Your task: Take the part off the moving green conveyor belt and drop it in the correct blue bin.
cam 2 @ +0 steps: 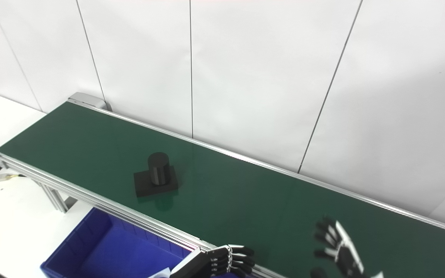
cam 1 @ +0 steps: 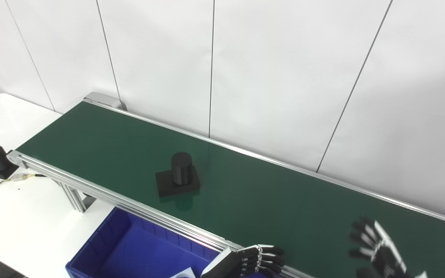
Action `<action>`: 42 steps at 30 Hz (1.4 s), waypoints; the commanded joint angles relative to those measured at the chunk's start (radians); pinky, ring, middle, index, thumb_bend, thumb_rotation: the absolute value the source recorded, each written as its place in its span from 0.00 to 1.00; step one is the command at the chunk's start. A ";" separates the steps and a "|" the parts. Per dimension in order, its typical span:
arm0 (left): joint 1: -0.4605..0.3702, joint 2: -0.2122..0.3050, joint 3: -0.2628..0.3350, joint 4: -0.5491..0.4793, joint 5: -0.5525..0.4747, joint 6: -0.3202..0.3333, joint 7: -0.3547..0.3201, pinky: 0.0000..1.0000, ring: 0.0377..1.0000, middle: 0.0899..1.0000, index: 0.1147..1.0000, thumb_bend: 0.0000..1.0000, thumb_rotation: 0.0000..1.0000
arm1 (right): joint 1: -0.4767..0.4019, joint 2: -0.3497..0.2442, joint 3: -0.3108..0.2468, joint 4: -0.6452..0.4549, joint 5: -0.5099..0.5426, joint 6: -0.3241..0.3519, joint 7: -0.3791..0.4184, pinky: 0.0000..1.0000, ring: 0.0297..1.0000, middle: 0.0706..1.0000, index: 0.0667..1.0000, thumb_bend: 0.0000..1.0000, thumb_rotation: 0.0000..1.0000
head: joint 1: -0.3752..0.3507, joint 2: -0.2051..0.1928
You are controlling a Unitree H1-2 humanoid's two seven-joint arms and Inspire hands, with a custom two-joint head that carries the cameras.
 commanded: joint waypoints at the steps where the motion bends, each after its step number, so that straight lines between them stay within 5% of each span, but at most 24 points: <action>1: -0.020 -0.009 -0.001 -0.017 -0.007 -0.024 0.007 0.69 0.72 0.74 0.78 0.86 0.46 | -0.036 -0.004 -0.009 -0.040 0.016 0.043 0.015 0.64 0.80 0.85 0.90 0.58 0.87 | 0.000 0.000; 11: -0.027 -0.009 -0.002 -0.002 -0.012 -0.033 0.003 0.70 0.72 0.73 0.78 0.86 0.46 | -0.242 -0.007 -0.001 -0.014 -0.007 0.204 0.072 0.68 0.83 0.85 0.92 0.53 0.78 | -0.012 -0.002; 16: -0.032 -0.009 -0.002 0.004 -0.009 -0.032 0.004 0.70 0.71 0.73 0.78 0.86 0.46 | -0.338 0.002 0.014 0.032 0.002 0.253 0.095 0.70 0.81 0.84 0.90 0.43 0.51 | -0.019 -0.002; 20: -0.033 -0.010 -0.003 0.006 -0.008 -0.033 0.005 0.70 0.71 0.73 0.78 0.86 0.46 | -0.381 0.010 0.021 0.083 0.017 0.270 0.100 0.72 0.82 0.84 0.90 0.47 0.44 | -0.019 -0.003; 30: -0.038 -0.012 -0.002 0.012 -0.006 -0.035 0.007 0.70 0.72 0.73 0.79 0.86 0.47 | -0.473 0.023 0.055 0.262 0.019 0.226 0.100 0.72 0.83 0.85 0.90 0.54 0.37 | -0.023 -0.003; 42: -0.043 -0.010 0.000 0.018 -0.016 -0.037 0.002 0.70 0.72 0.73 0.79 0.87 0.48 | -0.585 0.063 0.111 0.481 -0.041 0.173 0.060 0.74 0.84 0.85 0.90 0.64 0.41 | -0.051 0.004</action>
